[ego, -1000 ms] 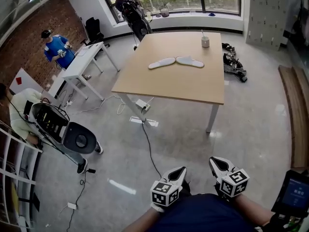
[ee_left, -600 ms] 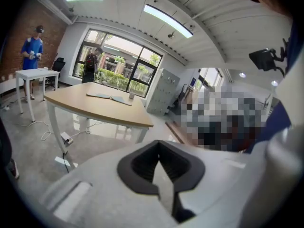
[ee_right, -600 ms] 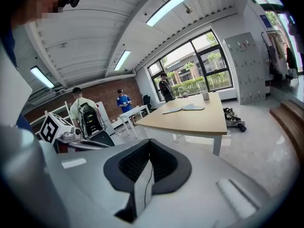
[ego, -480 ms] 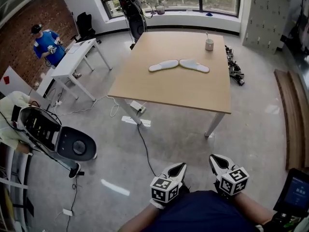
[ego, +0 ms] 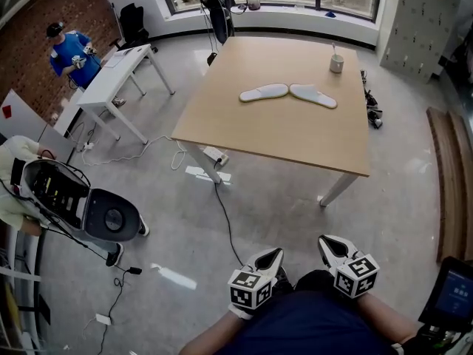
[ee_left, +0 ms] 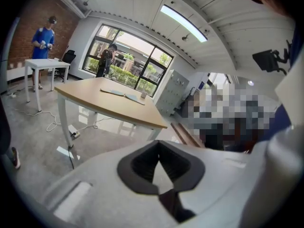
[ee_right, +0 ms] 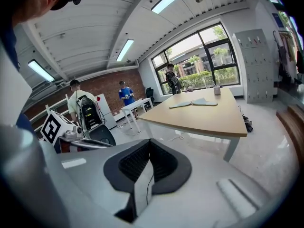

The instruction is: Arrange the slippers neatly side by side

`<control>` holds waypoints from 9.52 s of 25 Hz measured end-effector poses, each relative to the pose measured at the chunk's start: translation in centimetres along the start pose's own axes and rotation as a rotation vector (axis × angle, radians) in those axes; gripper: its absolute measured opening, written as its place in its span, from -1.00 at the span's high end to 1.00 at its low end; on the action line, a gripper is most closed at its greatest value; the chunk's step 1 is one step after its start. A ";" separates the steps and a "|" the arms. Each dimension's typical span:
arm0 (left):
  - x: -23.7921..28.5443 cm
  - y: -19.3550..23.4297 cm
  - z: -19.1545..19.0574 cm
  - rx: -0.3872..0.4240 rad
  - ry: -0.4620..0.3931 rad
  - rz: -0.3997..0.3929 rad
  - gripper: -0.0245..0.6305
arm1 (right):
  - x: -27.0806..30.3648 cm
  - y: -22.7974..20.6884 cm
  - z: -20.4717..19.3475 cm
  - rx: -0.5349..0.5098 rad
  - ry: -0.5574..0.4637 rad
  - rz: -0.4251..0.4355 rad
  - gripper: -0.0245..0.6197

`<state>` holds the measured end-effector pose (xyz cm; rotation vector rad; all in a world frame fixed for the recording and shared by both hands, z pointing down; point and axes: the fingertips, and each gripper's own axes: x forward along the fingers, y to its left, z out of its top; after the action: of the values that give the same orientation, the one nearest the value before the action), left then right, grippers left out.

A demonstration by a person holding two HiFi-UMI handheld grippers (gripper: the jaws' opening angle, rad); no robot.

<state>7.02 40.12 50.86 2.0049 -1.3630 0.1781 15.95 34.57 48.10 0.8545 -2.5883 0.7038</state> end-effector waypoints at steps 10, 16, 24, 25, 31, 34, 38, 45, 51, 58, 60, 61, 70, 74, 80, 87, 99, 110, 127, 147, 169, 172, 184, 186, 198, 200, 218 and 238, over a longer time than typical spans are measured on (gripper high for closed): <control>0.5 3.0 1.3 -0.004 -0.004 0.041 0.91 | 3.9 -0.1 1.0 0.012 -0.001 0.047 0.89; 0.9 5.2 3.8 -0.015 -0.033 0.122 0.91 | 7.2 -1.0 3.3 0.030 -0.008 0.111 0.89; 5.9 8.5 8.0 -0.022 -0.028 0.181 0.91 | 13.2 -5.5 7.5 0.048 0.011 0.172 0.89; 6.6 8.6 8.7 -0.020 -0.026 0.181 0.91 | 13.8 -6.1 7.9 0.049 0.019 0.178 0.89; 10.9 9.0 12.4 -0.021 -0.022 0.183 0.91 | 16.3 -9.8 11.0 0.059 0.047 0.198 0.89; 12.8 9.2 14.2 -0.020 -0.025 0.188 0.91 | 17.0 -12.0 12.7 0.066 0.041 0.194 0.89; 14.9 8.9 16.7 0.004 -0.031 0.180 0.91 | 17.8 -14.2 15.2 0.071 0.024 0.188 0.89; 18.2 9.3 19.1 0.017 -0.039 0.183 0.91 | 18.8 -18.1 17.5 0.087 -0.005 0.171 0.89; 20.1 9.4 19.2 0.030 -0.025 0.169 0.91 | 19.1 -20.1 17.3 0.114 -0.012 0.148 0.89; 22.6 10.4 19.8 0.048 0.007 0.132 0.91 | 19.4 -23.1 17.9 0.156 -0.055 0.070 0.89; 23.4 10.7 20.4 0.063 0.019 0.110 0.91 | 19.7 -23.9 18.3 0.168 -0.067 0.043 0.89; 23.7 11.0 20.8 0.069 0.022 0.100 0.91 | 20.0 -24.2 18.6 0.174 -0.072 0.030 0.89; 27.3 15.1 25.3 0.116 0.087 -0.011 0.91 | 23.8 -26.7 21.1 0.244 -0.107 -0.104 0.89; 28.3 17.5 28.3 0.142 0.110 -0.052 0.91 | 26.6 -26.4 22.9 0.248 -0.104 -0.132 0.89; 29.9 20.7 30.7 0.173 0.157 -0.138 0.91 | 29.8 -26.3 24.1 0.267 -0.113 -0.209 0.89; 30.4 22.5 32.8 0.218 0.172 -0.246 0.91 | 31.6 -25.9 25.0 0.300 -0.100 -0.309 0.89; 31.4 24.8 34.4 0.289 0.158 -0.462 0.91 | 33.1 -25.5 24.8 0.244 -0.008 -0.399 0.89; 35.0 29.8 37.0 0.535 0.175 -0.345 0.52 | 36.2 -32.8 26.1 -0.186 0.117 -0.326 0.52; 44.9 40.0 37.7 0.762 0.469 -0.270 0.27 | 44.1 -45.3 21.8 -0.433 0.433 -0.109 0.29; 48.3 43.8 32.7 0.835 0.676 -0.279 0.31 | 47.0 -47.0 18.6 -0.455 0.611 0.048 0.18; 47.7 42.4 31.5 0.552 0.566 -0.069 0.34 | 46.4 -46.5 17.5 -0.151 0.464 -0.240 0.19; 47.3 42.2 31.0 0.538 0.546 -0.035 0.34 | 46.2 -46.1 17.2 -0.110 0.433 -0.285 0.19; 44.5 41.3 29.7 0.332 0.485 0.086 0.37 | 45.3 -43.2 16.1 0.076 0.340 -0.437 0.21; 44.2 41.1 29.5 0.278 0.471 0.106 0.40 | 45.1 -42.9 15.9 0.155 0.310 -0.478 0.23; 43.2 38.9 28.2 0.067 0.401 0.148 0.37 | 44.8 -39.7 14.1 0.412 0.209 -0.518 0.32; 42.7 38.5 29.0 0.057 0.388 0.115 0.31 | 44.2 -40.0 15.1 0.477 0.147 -0.467 0.25; 41.3 37.4 23.8 1.138 0.764 -0.399 0.05 | 44.0 -35.2 14.4 -0.856 0.603 0.167 0.02; 41.3 36.7 22.8 0.867 0.683 -0.279 0.06 | 45.0 -32.4 12.1 -0.510 0.527 0.063 -0.01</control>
<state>-12.42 -12.94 70.45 2.4103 -0.5733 1.3688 -0.19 -15.53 69.44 0.3642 -2.1617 0.2134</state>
